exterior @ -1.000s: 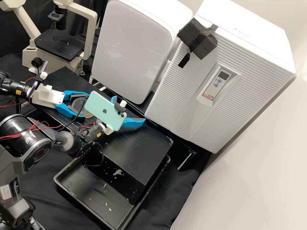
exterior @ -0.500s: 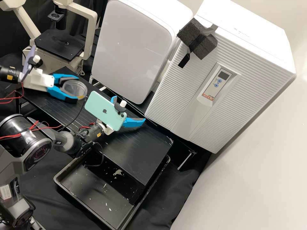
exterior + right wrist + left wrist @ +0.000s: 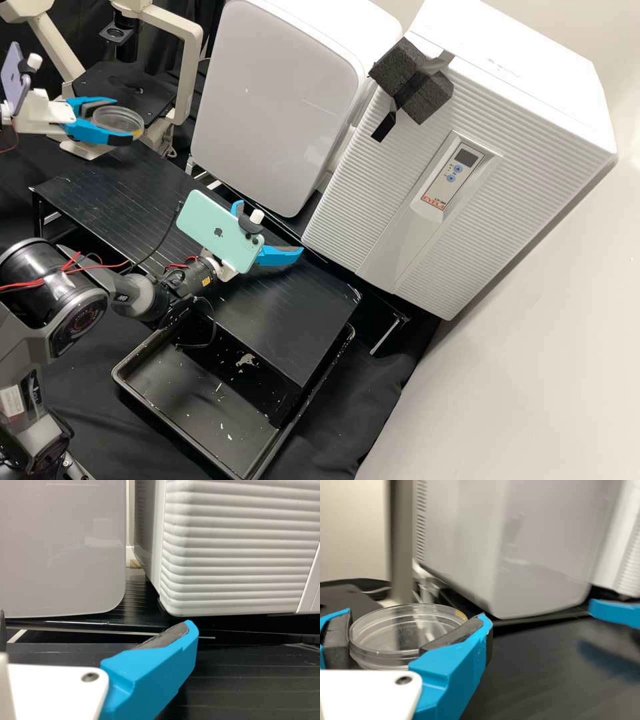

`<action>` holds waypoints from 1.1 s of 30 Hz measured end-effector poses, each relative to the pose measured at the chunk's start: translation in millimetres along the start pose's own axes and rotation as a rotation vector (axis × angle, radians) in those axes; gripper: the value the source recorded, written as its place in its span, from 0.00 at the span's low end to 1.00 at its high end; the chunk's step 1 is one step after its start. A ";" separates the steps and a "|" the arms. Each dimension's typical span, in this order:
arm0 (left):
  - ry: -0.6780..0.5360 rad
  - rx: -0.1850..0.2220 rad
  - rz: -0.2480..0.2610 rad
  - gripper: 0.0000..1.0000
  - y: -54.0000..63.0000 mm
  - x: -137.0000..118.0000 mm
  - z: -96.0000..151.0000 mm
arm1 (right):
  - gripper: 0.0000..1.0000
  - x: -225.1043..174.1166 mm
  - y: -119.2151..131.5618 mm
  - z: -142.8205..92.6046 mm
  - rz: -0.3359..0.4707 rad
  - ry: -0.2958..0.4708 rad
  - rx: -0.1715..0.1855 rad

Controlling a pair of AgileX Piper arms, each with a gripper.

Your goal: Place the petri dish on the microscope

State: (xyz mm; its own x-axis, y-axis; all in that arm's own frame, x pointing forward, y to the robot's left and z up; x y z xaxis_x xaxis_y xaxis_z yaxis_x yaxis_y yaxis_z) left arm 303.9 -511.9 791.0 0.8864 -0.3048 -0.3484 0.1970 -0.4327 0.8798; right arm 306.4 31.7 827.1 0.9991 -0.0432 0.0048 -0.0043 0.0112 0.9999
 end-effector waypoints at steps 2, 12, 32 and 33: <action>0.037 -0.008 0.022 0.00 4.8 -3.5 -11.0 | 1.00 0.0 0.0 0.0 0.000 0.000 0.000; 0.202 -0.010 0.067 0.00 12.9 3.9 -40.8 | 1.00 0.0 0.0 0.0 0.000 0.000 0.000; 0.339 0.036 0.021 0.00 26.2 65.7 -64.6 | 1.00 0.0 0.0 0.0 0.000 0.000 0.000; 0.340 0.037 0.020 0.00 25.5 67.0 -65.5 | 1.00 0.0 0.0 0.0 0.000 0.000 0.000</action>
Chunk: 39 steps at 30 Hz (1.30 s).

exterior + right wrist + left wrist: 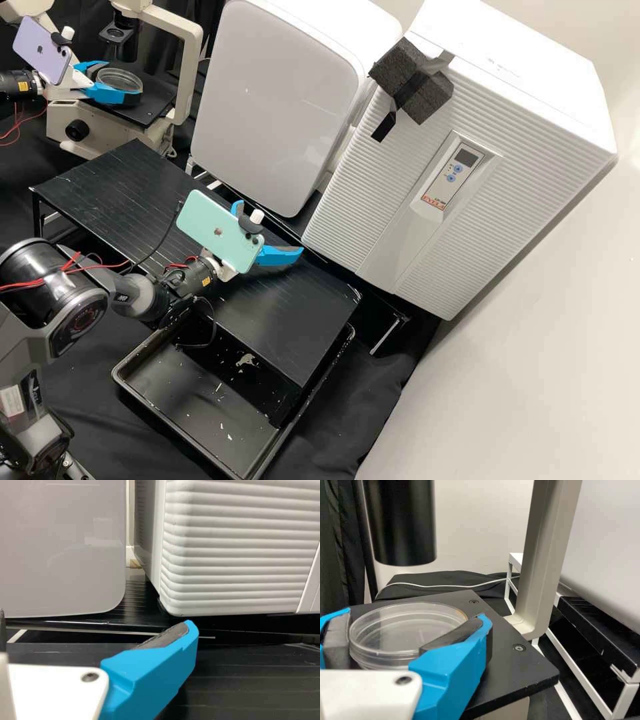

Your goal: Place the petri dish on the microscope

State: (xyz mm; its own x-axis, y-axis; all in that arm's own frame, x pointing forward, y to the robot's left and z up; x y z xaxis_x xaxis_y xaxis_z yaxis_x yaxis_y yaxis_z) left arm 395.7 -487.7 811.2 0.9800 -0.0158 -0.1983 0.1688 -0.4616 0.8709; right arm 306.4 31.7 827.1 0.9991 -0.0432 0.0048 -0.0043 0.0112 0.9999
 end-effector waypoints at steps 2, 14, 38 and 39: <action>0.006 -0.010 -0.001 0.00 -2.7 3.3 -1.7 | 1.00 0.0 0.0 0.0 0.000 0.000 0.000; 0.011 -0.008 0.015 1.00 -5.6 9.2 -3.6 | 1.00 0.0 0.0 0.0 0.000 0.000 0.000; -0.012 -0.002 0.019 1.00 -18.7 -8.1 -4.2 | 1.00 0.0 0.0 0.0 0.000 0.000 0.000; -0.009 -0.003 0.017 1.00 -18.4 -12.5 -3.8 | 1.00 0.0 0.0 0.0 0.000 0.000 0.000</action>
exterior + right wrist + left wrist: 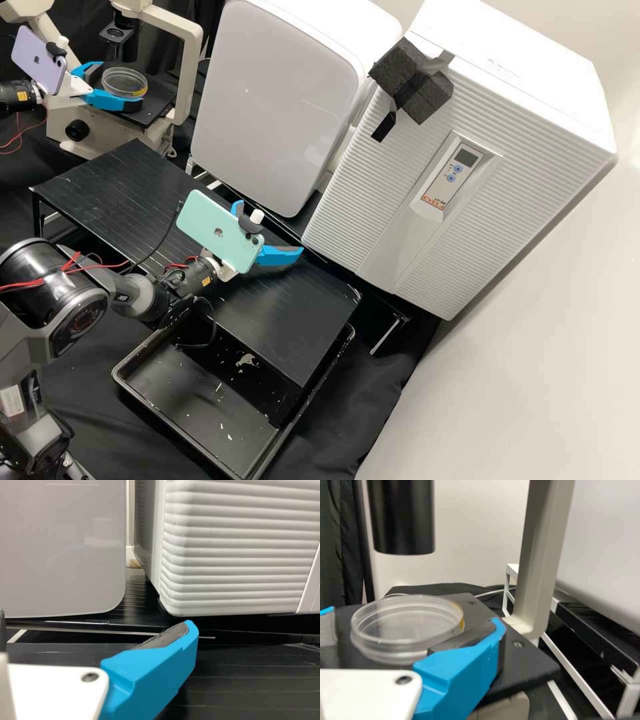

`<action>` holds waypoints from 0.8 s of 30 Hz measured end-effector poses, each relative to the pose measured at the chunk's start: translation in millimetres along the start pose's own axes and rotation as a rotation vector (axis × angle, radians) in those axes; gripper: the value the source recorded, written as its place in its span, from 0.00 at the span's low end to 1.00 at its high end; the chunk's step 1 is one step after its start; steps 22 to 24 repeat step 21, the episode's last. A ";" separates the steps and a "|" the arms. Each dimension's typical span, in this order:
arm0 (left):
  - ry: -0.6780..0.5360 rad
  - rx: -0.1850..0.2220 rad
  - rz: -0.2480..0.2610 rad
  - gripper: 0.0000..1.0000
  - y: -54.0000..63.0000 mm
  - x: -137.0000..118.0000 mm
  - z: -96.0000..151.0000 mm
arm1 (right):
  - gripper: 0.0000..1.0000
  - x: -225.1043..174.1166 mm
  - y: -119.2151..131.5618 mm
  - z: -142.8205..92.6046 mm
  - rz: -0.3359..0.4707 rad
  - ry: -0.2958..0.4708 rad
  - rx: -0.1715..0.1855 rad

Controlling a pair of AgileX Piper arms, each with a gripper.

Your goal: Place the petri dish on the microscope

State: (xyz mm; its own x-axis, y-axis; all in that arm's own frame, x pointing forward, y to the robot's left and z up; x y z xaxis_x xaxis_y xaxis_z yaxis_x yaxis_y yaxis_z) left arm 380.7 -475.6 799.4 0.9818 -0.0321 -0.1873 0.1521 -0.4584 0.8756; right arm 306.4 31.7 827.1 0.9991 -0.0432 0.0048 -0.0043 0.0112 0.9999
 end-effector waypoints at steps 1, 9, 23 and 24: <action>0.003 -0.002 -0.003 1.00 0.1 -6.1 0.5 | 1.00 0.0 0.0 0.0 0.000 0.000 0.000; 0.056 -0.051 0.004 1.00 -3.6 -61.5 8.9 | 1.00 0.0 0.0 0.0 0.000 0.000 0.000; 0.014 0.093 0.192 1.00 -28.3 -131.4 51.0 | 1.00 0.0 0.0 0.0 0.000 0.000 0.000; 0.014 0.093 0.192 1.00 -28.3 -131.4 51.0 | 1.00 0.0 0.0 0.0 0.000 0.000 0.000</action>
